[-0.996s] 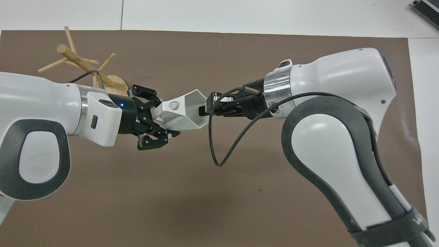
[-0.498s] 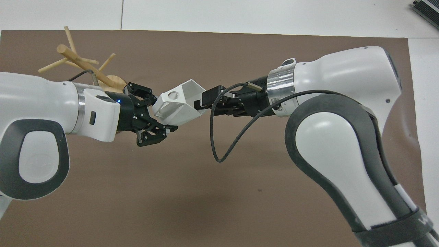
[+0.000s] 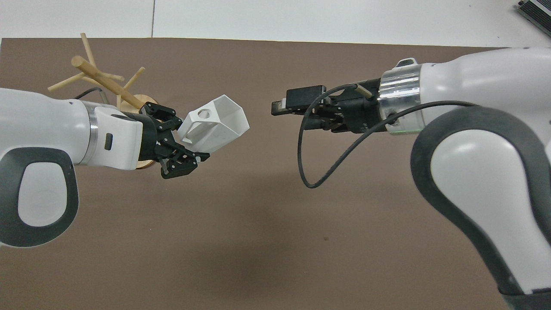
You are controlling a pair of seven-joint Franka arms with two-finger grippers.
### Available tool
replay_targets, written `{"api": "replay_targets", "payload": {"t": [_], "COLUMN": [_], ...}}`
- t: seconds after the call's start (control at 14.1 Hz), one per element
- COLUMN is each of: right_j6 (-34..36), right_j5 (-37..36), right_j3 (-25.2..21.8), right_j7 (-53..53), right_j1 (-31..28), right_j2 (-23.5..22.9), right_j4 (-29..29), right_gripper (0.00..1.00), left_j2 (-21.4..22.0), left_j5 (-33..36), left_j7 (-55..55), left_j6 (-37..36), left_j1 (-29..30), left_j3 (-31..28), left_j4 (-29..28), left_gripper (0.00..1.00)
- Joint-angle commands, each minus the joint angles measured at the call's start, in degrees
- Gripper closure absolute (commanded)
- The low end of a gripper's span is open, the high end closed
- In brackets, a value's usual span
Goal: Hang cup on rack
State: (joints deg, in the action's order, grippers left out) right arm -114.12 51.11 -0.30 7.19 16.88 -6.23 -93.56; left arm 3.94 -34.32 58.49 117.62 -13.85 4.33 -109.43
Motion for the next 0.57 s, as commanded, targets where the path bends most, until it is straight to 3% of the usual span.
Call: {"api": "replay_targets", "payload": {"t": [0.0, 0.21, 0.36, 0.5], "right_j6": [3.89, 5.31, 5.49, 5.49], "right_j5": [-4.95, -18.8, -28.57, -33.08], "right_j3": [0.39, 0.39, 0.39, 0.39], "right_j7": [0.11, -1.29, -4.18, -9.53], "right_j1": [-5.17, -9.22, -11.76, -14.75], "right_j2": [3.15, 5.17, 6.14, 6.06], "right_j4": [-1.19, -1.19, -1.19, -1.19], "right_gripper": [0.0, 0.0, 0.0, 0.0], "left_j2": [0.98, 0.89, 0.89, 0.8], "left_j5": [3.28, 7.85, 15.64, 17.79], "left_j7": [-2.85, -10.73, -17.5, -25.15], "left_j6": [1.03, 2.86, 4.02, 4.02], "left_j1": [3.29, 4.79, 4.45, 4.27], "left_j3": [0.15, 0.07, 0.24, 0.33], "left_j4": [-1.4, -2.01, -2.19, -2.19], "left_gripper": [1.0, 1.0, 1.0, 1.0]}}
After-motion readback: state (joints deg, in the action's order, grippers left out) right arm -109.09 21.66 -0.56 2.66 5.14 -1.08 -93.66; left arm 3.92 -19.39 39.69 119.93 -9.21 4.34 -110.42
